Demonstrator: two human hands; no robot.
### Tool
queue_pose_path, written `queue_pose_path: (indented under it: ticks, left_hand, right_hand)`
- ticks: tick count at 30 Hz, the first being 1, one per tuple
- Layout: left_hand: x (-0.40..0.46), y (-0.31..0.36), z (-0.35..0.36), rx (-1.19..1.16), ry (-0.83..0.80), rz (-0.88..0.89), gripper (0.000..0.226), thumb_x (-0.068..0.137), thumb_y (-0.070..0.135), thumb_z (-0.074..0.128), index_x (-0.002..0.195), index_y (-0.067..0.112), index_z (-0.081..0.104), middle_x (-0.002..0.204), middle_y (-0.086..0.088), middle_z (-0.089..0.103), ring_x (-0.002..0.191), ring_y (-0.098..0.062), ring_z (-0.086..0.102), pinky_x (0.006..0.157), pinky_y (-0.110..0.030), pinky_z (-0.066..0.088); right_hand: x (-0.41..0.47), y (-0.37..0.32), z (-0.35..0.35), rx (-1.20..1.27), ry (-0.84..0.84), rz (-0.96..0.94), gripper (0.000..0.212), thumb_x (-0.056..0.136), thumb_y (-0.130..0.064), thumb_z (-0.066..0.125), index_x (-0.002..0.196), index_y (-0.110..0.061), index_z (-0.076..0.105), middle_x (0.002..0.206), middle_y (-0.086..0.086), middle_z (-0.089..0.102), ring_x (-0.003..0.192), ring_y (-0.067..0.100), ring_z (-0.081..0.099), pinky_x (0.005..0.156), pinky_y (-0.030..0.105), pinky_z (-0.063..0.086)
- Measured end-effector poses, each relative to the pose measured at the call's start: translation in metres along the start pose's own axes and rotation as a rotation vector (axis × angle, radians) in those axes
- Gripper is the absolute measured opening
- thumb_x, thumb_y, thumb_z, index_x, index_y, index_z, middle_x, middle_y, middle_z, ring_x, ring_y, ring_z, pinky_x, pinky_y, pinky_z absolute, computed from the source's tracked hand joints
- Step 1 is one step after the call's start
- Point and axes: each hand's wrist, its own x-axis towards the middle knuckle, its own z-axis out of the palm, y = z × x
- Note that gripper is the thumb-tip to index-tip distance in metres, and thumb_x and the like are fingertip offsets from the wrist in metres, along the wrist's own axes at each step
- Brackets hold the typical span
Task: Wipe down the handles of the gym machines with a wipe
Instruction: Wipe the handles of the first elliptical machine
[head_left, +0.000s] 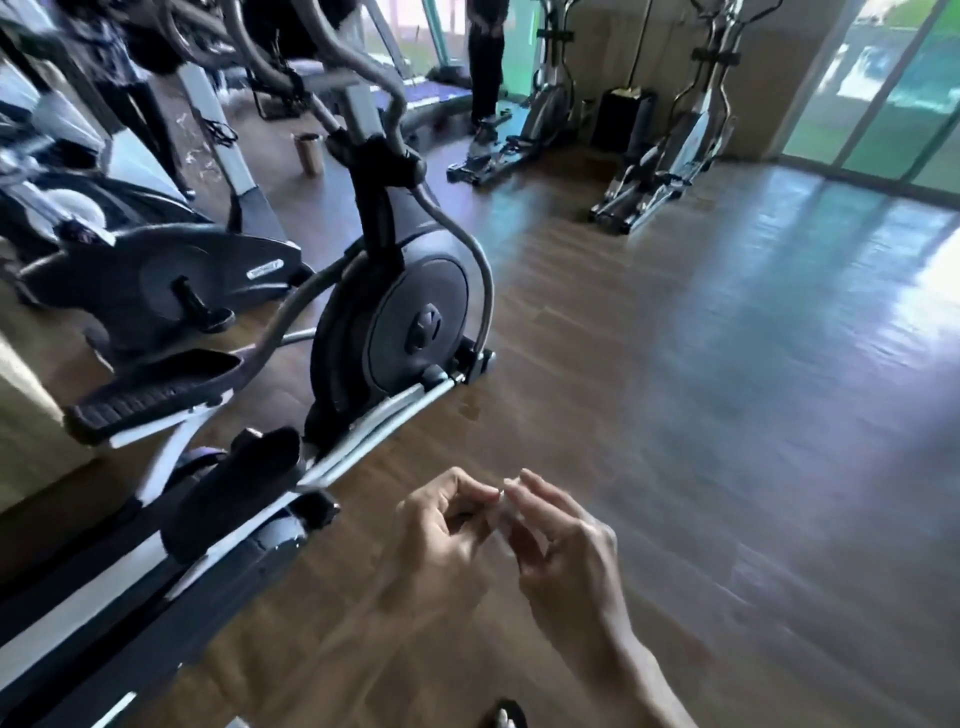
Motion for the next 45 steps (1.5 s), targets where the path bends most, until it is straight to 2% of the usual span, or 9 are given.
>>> queue_pose_path:
  ticks: [3,9,15,20,24,27,33,41,45]
  left_hand:
    - [0.053,0.0,0.01,-0.018,0.056,0.017,0.008,0.083,0.007,0.071,0.083,0.013,0.066,0.087,-0.007,0.077,0.087,-0.02,0.075,0.08,-0.034,0.058]
    - [0.127,0.003,0.015,-0.01,0.114,-0.006,0.009,0.087,-0.005,0.067,0.088,0.003,0.063,0.079,-0.007,0.075,0.075,-0.01,0.072,0.07,-0.018,0.054]
    - [0.216,-0.003,0.004,0.062,0.109,-0.008,0.01,0.086,0.002,0.07,0.087,0.012,0.068,0.082,-0.001,0.076,0.081,-0.009,0.073,0.073,-0.017,0.054]
    - [0.306,-0.008,-0.014,0.059,0.084,0.008,0.019,0.086,-0.008,0.064,0.09,0.009,0.068,0.098,-0.005,0.072,0.089,-0.011,0.074,0.078,-0.018,0.056]
    - [0.377,0.0,-0.039,0.093,0.011,0.077,0.037,0.086,-0.001,0.066,0.099,0.034,0.068,0.105,-0.004,0.071,0.095,-0.012,0.072,0.088,-0.035,0.058]
    - [0.425,0.015,-0.058,0.242,0.109,0.152,0.049,0.084,0.009,0.072,0.105,0.052,0.061,0.116,0.009,0.064,0.1,-0.006,0.067,0.091,-0.034,0.057]
    - [0.507,0.091,-0.095,0.549,0.319,0.397,0.056,0.083,0.017,0.074,0.136,0.021,0.055,0.128,0.011,0.055,0.117,-0.008,0.057,0.102,-0.022,0.042]
    - [0.578,0.194,-0.125,0.851,0.574,0.556,0.062,0.087,0.03,0.065,0.143,0.011,0.047,0.144,-0.008,0.051,0.136,-0.023,0.044,0.116,-0.04,0.033]
    - [0.597,0.244,-0.134,0.94,0.702,0.564,0.066,0.092,0.044,0.058,0.149,0.018,0.039,0.155,-0.006,0.038,0.144,-0.019,0.032,0.117,-0.027,0.021]
  right_hand:
    - [0.053,0.024,-0.001,0.095,-0.024,-0.048,0.02,0.084,-0.013,0.072,0.103,-0.015,0.075,0.113,-0.019,0.057,0.117,-0.008,0.051,0.091,0.0,0.039]
    - [0.126,0.059,0.024,0.173,-0.048,-0.077,0.028,0.081,-0.006,0.07,0.106,-0.017,0.073,0.116,-0.011,0.066,0.107,-0.001,0.064,0.087,0.02,0.054]
    - [0.208,0.088,0.058,0.136,0.0,-0.036,0.023,0.079,-0.002,0.075,0.099,-0.014,0.076,0.096,-0.008,0.073,0.088,-0.012,0.064,0.077,0.002,0.046]
    - [0.29,0.102,0.083,0.12,-0.005,0.029,0.02,0.078,-0.005,0.076,0.09,-0.021,0.078,0.079,-0.014,0.072,0.071,-0.013,0.063,0.068,0.002,0.044]
    - [0.365,0.101,0.093,0.101,0.031,0.038,0.021,0.078,-0.007,0.077,0.089,-0.025,0.078,0.076,-0.018,0.072,0.072,-0.009,0.065,0.067,0.001,0.041]
    - [0.423,0.098,0.099,0.075,0.059,0.0,0.016,0.079,-0.013,0.077,0.09,-0.025,0.078,0.076,-0.013,0.073,0.07,-0.008,0.064,0.066,0.003,0.042]
    - [0.544,0.064,0.107,0.148,0.131,-0.185,0.015,0.079,-0.014,0.077,0.093,-0.016,0.078,0.08,-0.006,0.076,0.072,-0.004,0.066,0.07,0.011,0.049]
    - [0.682,0.008,0.083,0.218,0.093,-0.457,0.013,0.084,-0.019,0.07,0.094,-0.02,0.078,0.084,-0.003,0.075,0.065,0.004,0.061,0.072,0.014,0.047]
    - [0.73,-0.02,0.069,0.34,0.136,-0.609,0.012,0.083,-0.015,0.073,0.09,-0.022,0.078,0.074,-0.009,0.07,0.057,-0.006,0.05,0.063,0.009,0.041]
